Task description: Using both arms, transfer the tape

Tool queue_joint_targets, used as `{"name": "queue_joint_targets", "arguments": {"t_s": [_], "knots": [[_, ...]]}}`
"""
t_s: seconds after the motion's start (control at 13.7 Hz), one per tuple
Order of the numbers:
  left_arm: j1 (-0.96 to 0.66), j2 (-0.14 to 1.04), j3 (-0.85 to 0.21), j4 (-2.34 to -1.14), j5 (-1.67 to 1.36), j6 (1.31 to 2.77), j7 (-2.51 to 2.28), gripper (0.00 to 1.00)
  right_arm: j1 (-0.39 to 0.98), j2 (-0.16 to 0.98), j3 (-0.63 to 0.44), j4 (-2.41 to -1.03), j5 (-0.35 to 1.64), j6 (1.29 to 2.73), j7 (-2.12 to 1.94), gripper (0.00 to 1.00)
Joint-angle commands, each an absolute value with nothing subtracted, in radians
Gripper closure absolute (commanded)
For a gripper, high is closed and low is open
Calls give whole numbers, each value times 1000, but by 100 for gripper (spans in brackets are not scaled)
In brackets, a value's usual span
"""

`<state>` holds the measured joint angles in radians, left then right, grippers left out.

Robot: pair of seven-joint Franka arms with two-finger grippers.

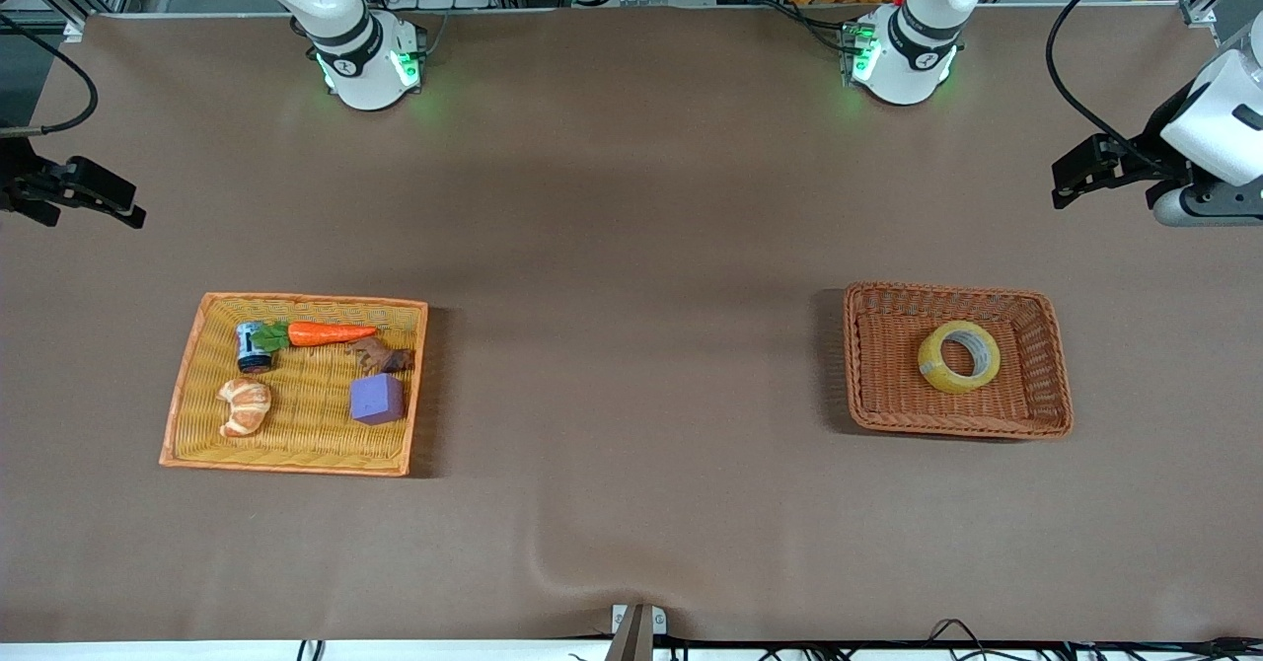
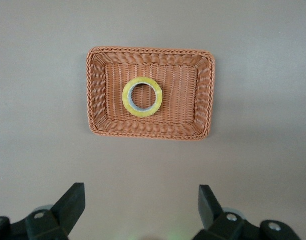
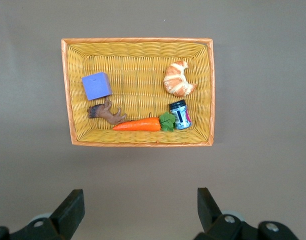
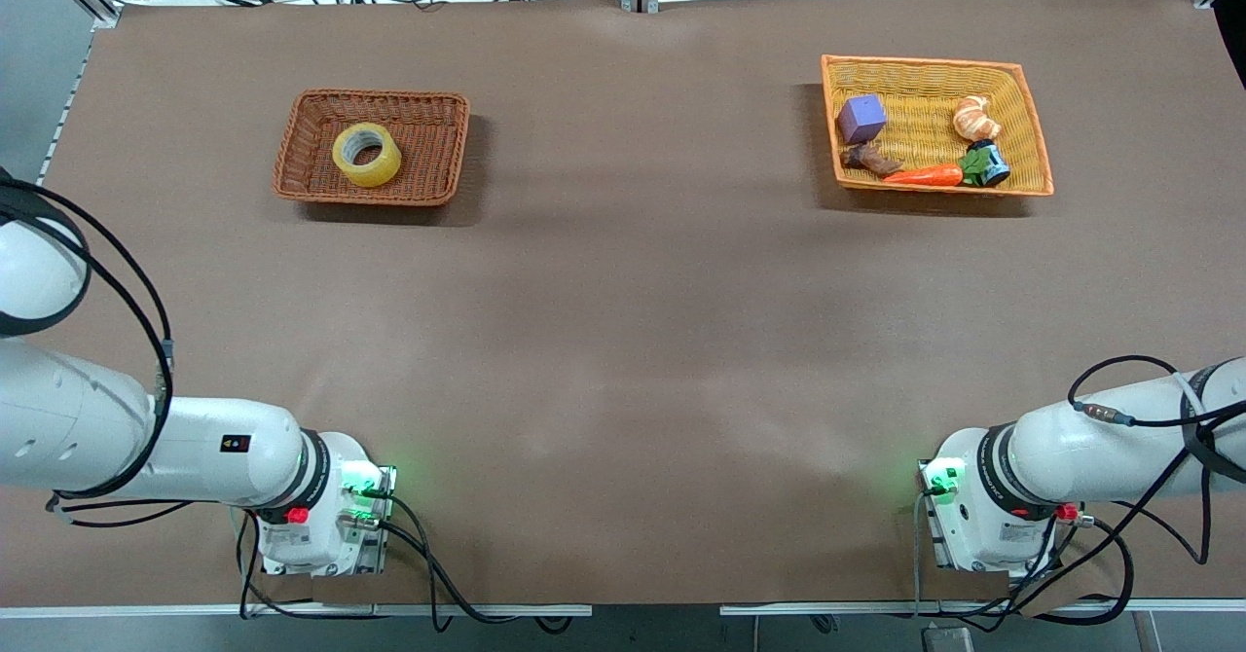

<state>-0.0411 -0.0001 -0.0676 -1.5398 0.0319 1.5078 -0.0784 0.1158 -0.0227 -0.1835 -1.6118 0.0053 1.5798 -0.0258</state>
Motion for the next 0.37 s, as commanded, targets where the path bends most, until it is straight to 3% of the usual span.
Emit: {"name": "queue_joint_targets", "arguments": {"t_s": [0.0,0.29], "knots": [[-46,-18,-55,-1546,17,1493,-75,0,98,-12,-178,-1591,29,1574,-40,0],[-40,-6,-55,-1516,17,1461,-75,0,103,-5,-178,-1589,25,1574,-40,0]]}}
